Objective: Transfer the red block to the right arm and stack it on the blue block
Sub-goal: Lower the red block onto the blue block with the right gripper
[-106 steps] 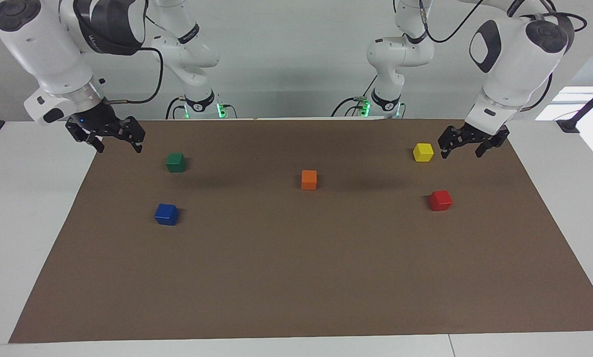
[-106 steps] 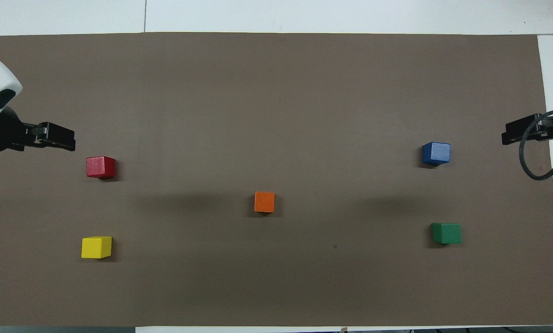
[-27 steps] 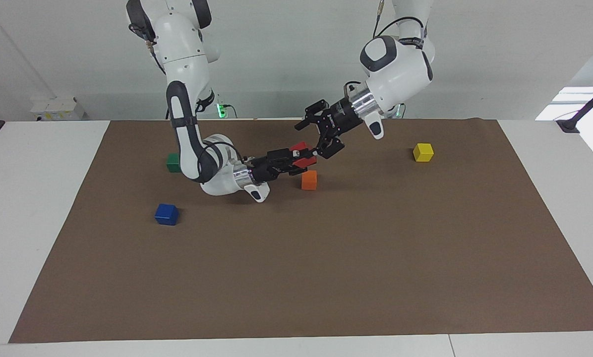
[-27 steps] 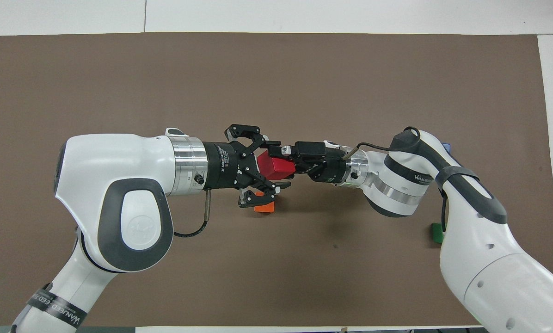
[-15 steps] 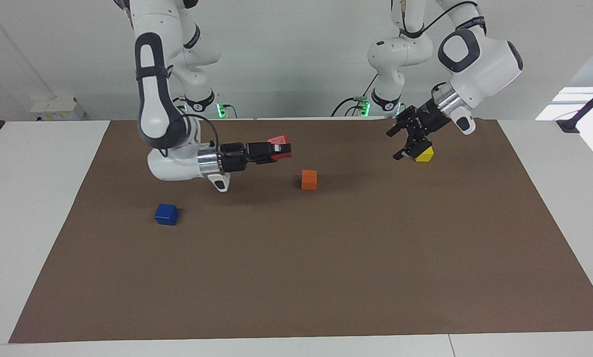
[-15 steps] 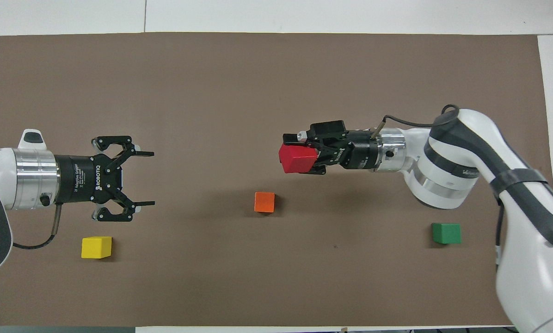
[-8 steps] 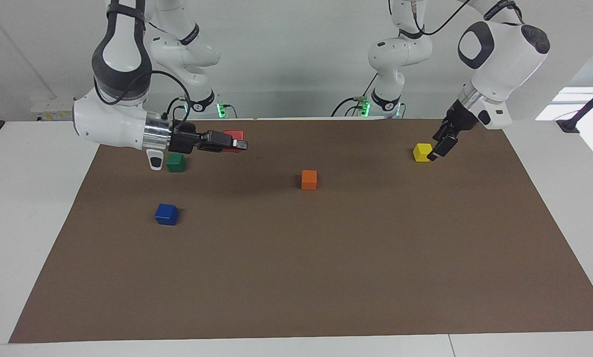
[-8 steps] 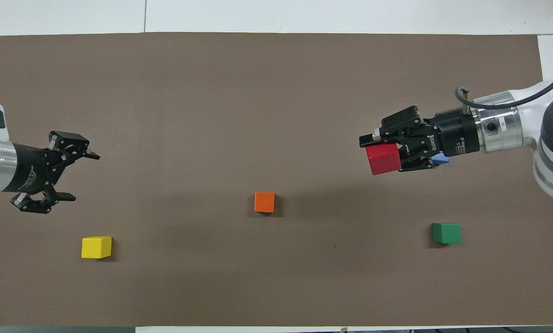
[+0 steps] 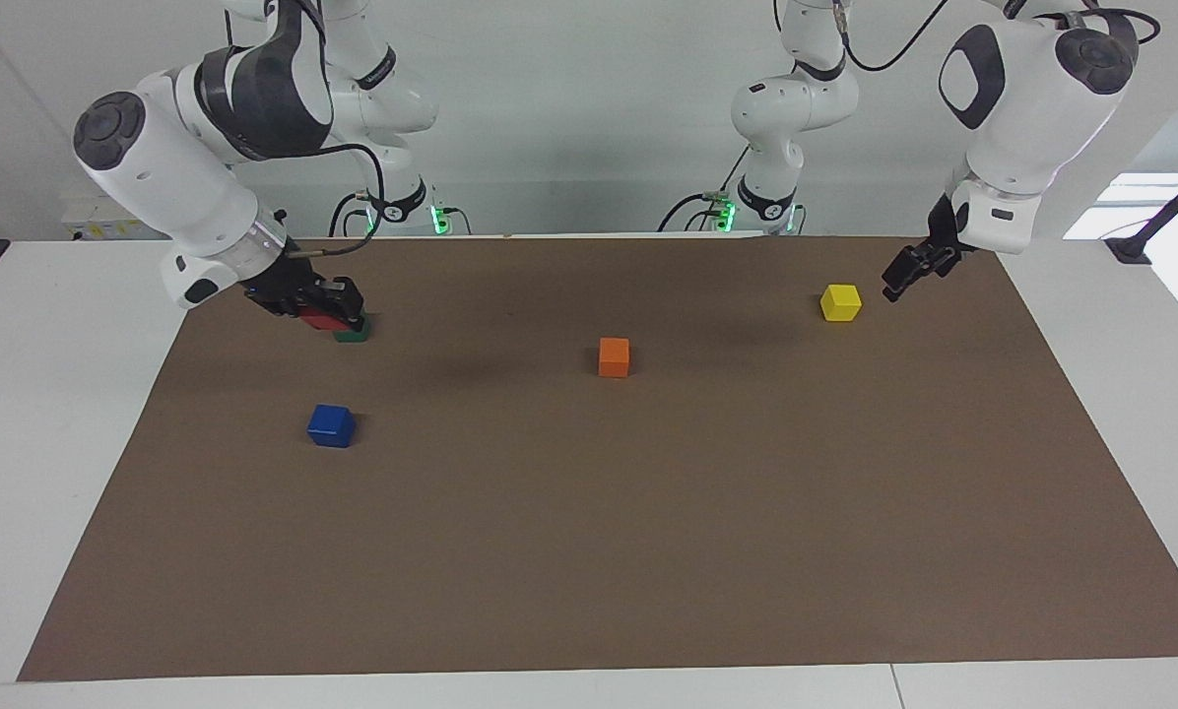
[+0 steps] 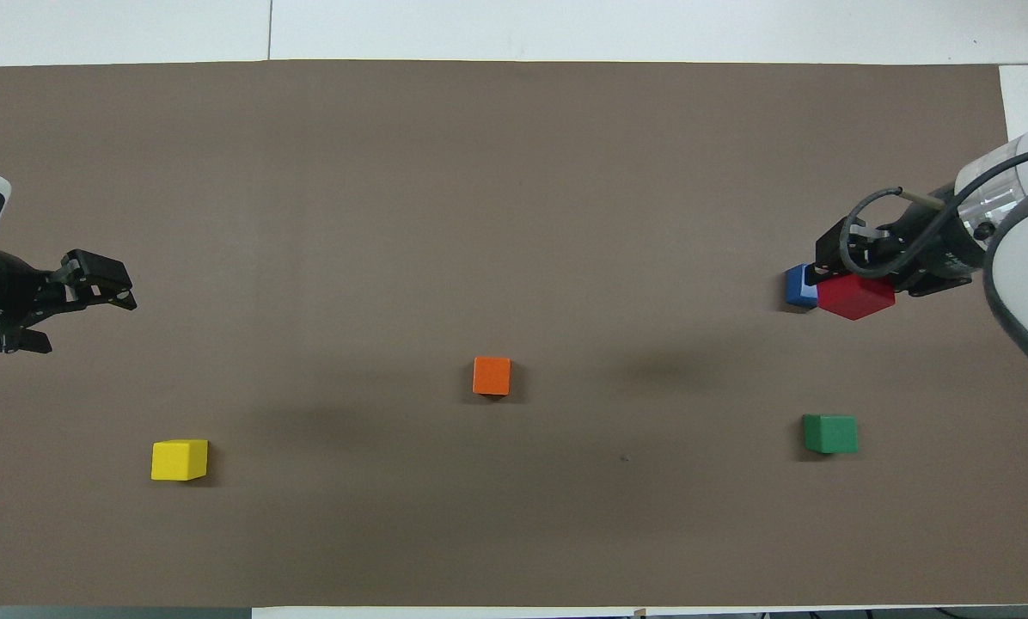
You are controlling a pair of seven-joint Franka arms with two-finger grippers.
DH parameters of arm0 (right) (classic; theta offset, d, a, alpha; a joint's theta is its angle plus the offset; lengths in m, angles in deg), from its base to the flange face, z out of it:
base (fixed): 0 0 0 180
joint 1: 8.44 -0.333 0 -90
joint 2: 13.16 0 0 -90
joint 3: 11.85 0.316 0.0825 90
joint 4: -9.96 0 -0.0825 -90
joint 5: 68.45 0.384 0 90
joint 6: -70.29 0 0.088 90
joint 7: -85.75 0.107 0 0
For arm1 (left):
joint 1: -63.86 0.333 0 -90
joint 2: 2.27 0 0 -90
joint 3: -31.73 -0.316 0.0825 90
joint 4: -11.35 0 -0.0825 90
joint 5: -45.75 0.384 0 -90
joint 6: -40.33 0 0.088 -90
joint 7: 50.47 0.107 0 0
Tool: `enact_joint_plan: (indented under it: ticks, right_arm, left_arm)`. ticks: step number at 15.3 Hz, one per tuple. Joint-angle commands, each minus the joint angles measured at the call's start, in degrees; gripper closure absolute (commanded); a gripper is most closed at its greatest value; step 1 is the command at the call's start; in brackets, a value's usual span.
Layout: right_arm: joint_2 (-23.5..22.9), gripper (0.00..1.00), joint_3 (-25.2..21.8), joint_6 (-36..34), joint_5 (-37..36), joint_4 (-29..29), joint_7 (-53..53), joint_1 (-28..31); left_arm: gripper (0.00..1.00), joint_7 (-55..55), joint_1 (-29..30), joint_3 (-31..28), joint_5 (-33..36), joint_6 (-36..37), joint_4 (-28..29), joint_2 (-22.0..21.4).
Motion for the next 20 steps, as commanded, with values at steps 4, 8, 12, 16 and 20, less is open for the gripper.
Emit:
enact_joint_plan:
  ticks: [4, 8, 12, 16, 20]
  right_arm:
    - [-0.82, 1.0, 0.66, 11.85, -9.27, -5.92, -3.37, 0.48]
    - [-2.49, 1.0, 0.66, 20.56, -10.84, -10.75, -3.37, 1.44]
    - [-4.68, 1.0, 0.66, 25.67, -11.29, -12.88, -3.46, 3.02]
    - [-6.09, 1.0, 0.66, 29.72, -11.29, -14.81, -3.29, 3.2]
    - [-8.2, 1.0, 0.66, 32.27, -11.29, -14.9, -2.93, 3.21]
  left_arm:
    - [0.0, 7.76, -3.92, -1.32, 5.33, 8.55, -11.69, 6.52]
    - [0.0, 10.76, -11.13, -9.33, 3.48, 12.88, -13.66, 6.28]
    - [0.0, 11.01, -14.04, -9.42, 3.66, 11.48, -8.22, 3.47]
    - [0.0, 21.28, -13.25, -9.51, 3.4, 5.97, -7.76, 3.54]
    - [0.0, 21.13, -13.51, -9.6, 2.34, 4.18, -9.42, 4.51]
